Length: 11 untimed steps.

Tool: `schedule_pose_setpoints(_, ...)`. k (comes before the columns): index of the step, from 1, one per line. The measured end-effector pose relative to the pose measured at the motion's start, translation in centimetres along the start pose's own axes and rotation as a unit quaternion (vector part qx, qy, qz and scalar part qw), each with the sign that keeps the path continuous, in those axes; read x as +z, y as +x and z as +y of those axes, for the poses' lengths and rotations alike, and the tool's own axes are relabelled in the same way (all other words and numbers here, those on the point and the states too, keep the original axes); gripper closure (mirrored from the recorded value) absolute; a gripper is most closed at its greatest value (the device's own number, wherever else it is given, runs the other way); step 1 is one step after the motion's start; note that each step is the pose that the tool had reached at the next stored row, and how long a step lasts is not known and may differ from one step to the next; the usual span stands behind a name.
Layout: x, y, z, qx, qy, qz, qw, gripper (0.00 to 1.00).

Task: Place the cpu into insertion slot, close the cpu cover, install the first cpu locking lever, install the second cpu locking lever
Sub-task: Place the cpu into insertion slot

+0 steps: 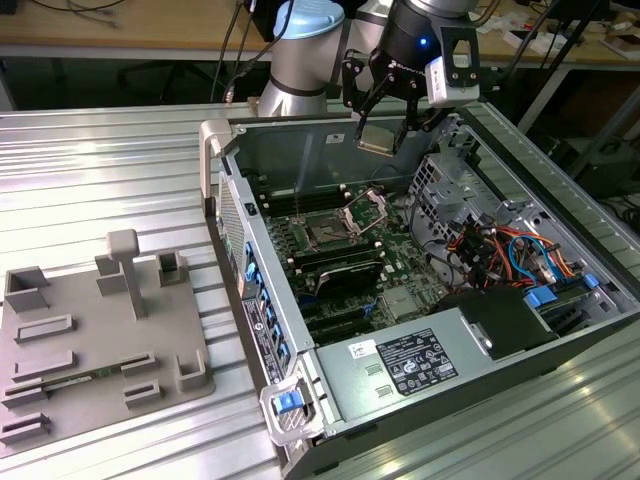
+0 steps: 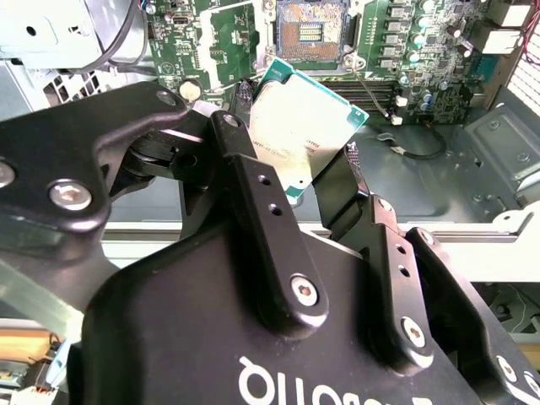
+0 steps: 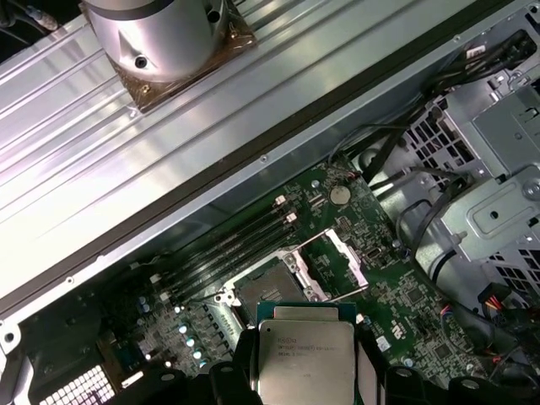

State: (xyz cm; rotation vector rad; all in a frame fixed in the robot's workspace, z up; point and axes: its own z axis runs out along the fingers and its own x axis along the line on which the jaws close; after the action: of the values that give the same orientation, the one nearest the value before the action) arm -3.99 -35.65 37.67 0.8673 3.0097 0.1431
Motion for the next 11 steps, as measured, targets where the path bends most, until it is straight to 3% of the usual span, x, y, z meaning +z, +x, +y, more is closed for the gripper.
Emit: schedule_pose_setpoints(11, 0.00, 0.01, 0.00, 0.009, -0.0001, -0.0008, 0.99996, 0.45)
